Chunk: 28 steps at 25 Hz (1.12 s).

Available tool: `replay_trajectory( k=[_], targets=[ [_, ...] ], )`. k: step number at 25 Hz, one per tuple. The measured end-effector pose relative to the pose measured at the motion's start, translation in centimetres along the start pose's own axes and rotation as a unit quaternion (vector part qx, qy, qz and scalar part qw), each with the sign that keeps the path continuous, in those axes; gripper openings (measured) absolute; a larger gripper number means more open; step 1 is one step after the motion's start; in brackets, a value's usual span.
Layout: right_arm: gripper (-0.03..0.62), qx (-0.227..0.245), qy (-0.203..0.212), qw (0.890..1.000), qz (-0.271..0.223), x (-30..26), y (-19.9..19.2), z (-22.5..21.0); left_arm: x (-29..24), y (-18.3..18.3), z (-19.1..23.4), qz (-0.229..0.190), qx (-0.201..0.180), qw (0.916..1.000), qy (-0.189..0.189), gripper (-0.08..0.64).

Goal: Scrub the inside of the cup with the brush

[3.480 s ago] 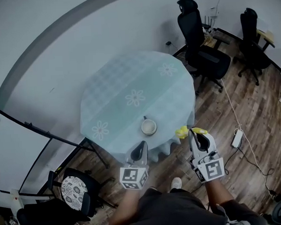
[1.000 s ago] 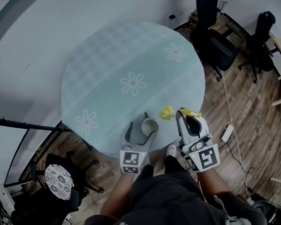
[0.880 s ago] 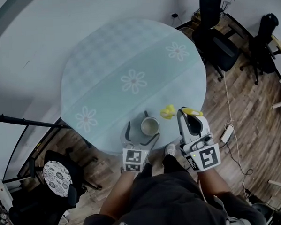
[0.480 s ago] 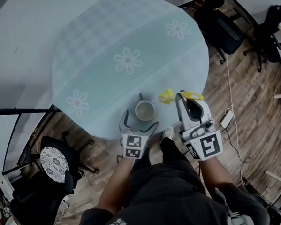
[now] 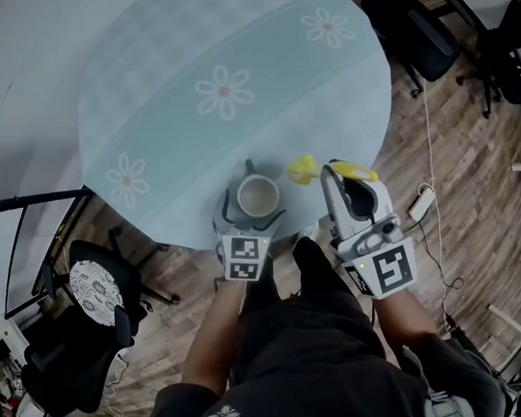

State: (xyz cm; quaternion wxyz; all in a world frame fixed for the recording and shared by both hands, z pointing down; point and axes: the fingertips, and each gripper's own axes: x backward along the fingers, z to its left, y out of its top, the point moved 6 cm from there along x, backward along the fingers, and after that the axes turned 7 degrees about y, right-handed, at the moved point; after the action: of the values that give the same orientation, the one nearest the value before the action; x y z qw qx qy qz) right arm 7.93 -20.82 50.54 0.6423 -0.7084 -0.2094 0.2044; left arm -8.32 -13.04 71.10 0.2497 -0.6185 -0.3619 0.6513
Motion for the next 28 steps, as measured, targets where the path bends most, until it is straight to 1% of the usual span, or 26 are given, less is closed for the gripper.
replay_trajectory(
  k=[8, 15, 21, 24, 28],
  targets=[
    [0.040, -0.010, 0.016, 1.000, -0.001, -0.5, -0.5, -1.3, -2.3, -0.4, -0.3, 0.009, 0.003, 0.9999, 0.010, 0.600],
    [0.040, -0.015, 0.020, 1.000, 0.003, -1.3, -1.5, -2.5, -3.9, -0.4, -0.5, 0.008, -0.013, 0.9998, 0.008, 0.600],
    [0.040, -0.020, 0.020, 1.000, 0.007, -1.5, -1.9, -2.8, -4.1, -0.8, -0.7, 0.008, -0.027, 0.9996, 0.008, 0.598],
    [0.040, -0.023, 0.020, 0.999, 0.009, -1.8, -2.0, -3.0, -4.1, -0.8, -0.5, -0.003, -0.038, 0.9991, 0.016, 0.575],
    [0.040, -0.024, 0.019, 0.999, 0.010, -1.7, -2.0, -2.9, -4.0, -0.6, -0.5, -0.008, -0.043, 0.9989, 0.017, 0.569]
  ],
)
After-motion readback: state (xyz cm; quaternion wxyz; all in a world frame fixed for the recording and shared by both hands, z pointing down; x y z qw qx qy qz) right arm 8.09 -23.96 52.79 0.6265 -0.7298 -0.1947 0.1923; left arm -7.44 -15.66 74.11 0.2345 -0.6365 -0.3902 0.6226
